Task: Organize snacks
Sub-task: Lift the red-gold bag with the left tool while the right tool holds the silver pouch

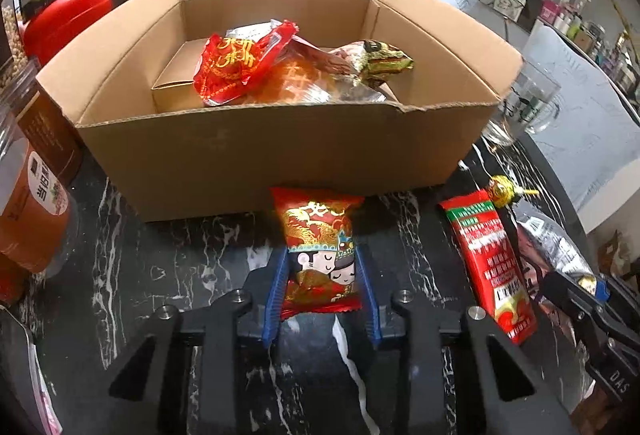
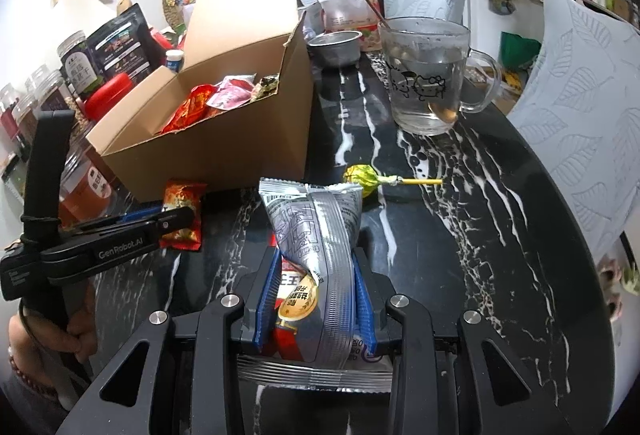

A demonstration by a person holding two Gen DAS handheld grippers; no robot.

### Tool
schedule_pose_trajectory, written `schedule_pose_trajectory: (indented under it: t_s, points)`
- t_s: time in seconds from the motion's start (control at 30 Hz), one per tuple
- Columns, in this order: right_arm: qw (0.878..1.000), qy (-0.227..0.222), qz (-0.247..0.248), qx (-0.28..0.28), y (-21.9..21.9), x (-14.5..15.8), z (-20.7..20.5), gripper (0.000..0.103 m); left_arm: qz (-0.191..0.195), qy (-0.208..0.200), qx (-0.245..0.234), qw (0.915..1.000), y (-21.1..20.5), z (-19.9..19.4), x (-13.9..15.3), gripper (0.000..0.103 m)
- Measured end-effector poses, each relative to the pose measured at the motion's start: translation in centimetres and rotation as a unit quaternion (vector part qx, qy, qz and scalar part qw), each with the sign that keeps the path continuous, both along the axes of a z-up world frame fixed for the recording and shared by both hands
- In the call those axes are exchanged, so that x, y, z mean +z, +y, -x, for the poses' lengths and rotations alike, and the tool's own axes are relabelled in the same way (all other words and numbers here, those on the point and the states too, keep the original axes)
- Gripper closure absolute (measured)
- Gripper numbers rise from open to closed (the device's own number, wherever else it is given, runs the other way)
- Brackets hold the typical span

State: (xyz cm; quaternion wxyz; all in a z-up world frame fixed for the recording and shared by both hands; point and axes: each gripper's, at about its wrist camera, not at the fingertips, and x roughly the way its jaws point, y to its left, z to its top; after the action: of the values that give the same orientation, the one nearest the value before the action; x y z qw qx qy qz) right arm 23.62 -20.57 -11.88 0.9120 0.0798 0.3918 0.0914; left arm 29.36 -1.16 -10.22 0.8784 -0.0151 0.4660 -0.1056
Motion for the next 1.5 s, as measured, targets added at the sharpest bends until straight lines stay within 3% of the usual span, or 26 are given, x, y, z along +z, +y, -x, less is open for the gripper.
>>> schedule_pose_trajectory:
  t_s: [0.7,0.87,1.07,1.17,1.33,1.5]
  points:
    - [1.0,0.014,-0.001,0.005,0.2,-0.5,6.9,0.069,0.011,0.024,-0.092,0.9954,-0.9,9.2,1.0,0.07]
    - [1.0,0.017,0.0,0.0,0.0,-0.7,7.5,0.069,0.021,0.048,-0.072,0.996,-0.7,8.3,0.3,0.07]
    - [1.0,0.029,-0.004,-0.001,-0.1,-1.3,7.3,0.069,-0.021,0.053,-0.06,0.9965,-1.2,7.2,-0.4,0.065]
    - [0.999,0.036,-0.013,-0.004,-0.3,-1.6,7.2,0.068,-0.031,0.05,-0.058,0.9965,-1.6,6.8,-0.6,0.052]
    - [0.999,0.033,-0.01,-0.007,-0.5,-1.5,7.2,0.067,0.003,0.061,-0.049,0.9969,-1.2,6.5,-0.2,0.049]
    - [1.0,0.03,-0.004,-0.009,-0.5,-1.6,7.0,0.067,0.028,0.024,-0.044,0.9983,-1.0,6.8,1.8,0.049]
